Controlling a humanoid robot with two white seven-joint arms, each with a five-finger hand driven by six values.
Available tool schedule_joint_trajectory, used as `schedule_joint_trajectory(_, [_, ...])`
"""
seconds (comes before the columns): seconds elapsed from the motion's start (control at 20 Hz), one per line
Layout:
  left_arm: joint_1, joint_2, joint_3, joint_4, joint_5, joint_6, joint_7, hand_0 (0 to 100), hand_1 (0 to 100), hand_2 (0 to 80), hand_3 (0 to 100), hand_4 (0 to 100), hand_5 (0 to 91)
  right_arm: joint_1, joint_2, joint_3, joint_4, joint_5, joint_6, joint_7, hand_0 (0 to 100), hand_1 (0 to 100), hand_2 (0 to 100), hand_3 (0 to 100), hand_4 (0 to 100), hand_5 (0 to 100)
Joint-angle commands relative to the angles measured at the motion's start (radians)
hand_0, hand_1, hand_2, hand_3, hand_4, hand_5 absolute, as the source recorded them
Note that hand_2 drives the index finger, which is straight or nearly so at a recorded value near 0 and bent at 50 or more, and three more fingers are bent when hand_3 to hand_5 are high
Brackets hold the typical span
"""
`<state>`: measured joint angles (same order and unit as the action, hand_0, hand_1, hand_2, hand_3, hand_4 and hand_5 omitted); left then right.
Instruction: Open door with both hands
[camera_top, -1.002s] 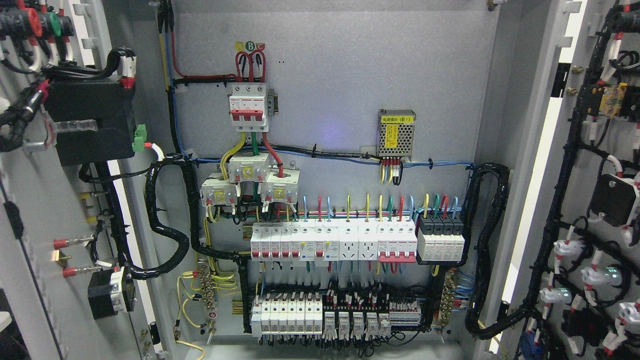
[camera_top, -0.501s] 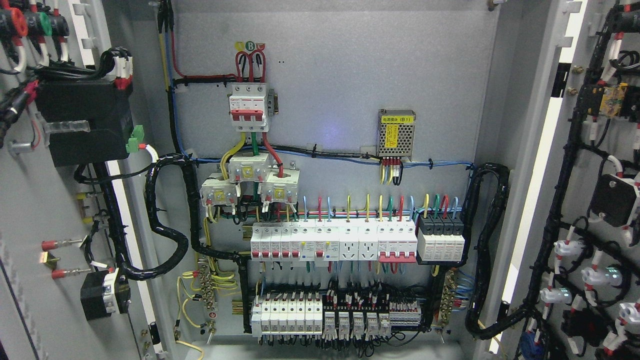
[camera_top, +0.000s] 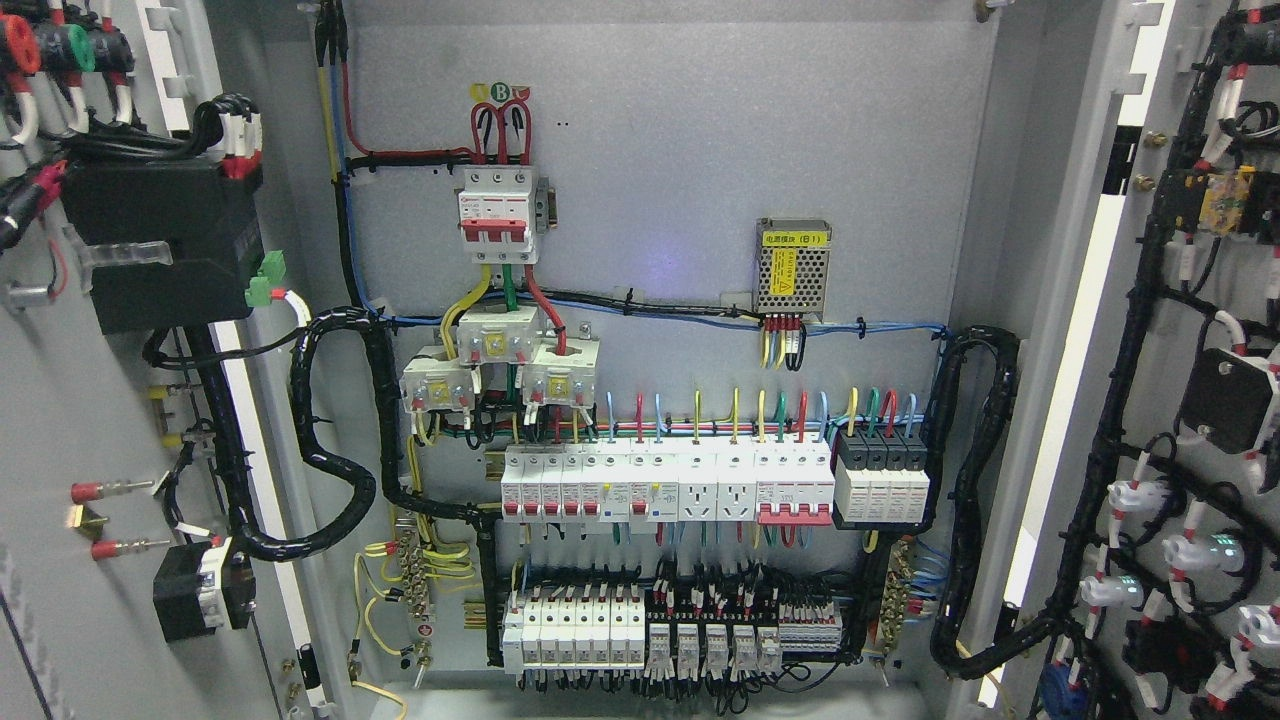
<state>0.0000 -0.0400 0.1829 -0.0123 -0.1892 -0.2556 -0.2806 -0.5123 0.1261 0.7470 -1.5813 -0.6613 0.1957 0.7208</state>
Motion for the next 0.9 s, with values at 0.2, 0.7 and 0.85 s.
schedule_joint_trajectory(0.2, [0.028,-0.003,0.000,-0.035,-0.001,-0.001,0.001,12,39,0.0,0,0,0.0,0.001,-0.002,-0.073,0.057,0.002,-0.012,-0.004,12,39,0,0,0,0])
schedule_joint_trajectory(0.7, [0.267,-0.005,-0.072,-0.656,0.007,-0.005,-0.002,12,39,0.0,0,0,0.0,0.011,-0.017,-0.219,0.092,0.000,-0.012,-0.124,12,39,0,0,0,0])
schedule_joint_trajectory(0.85, [0.320,0.020,-0.159,-0.817,0.081,-0.045,0.000,12,39,0.0,0,0,0.0,0.050,-0.028,-0.273,0.090,0.000,-0.018,-0.164,12,39,0,0,0,0])
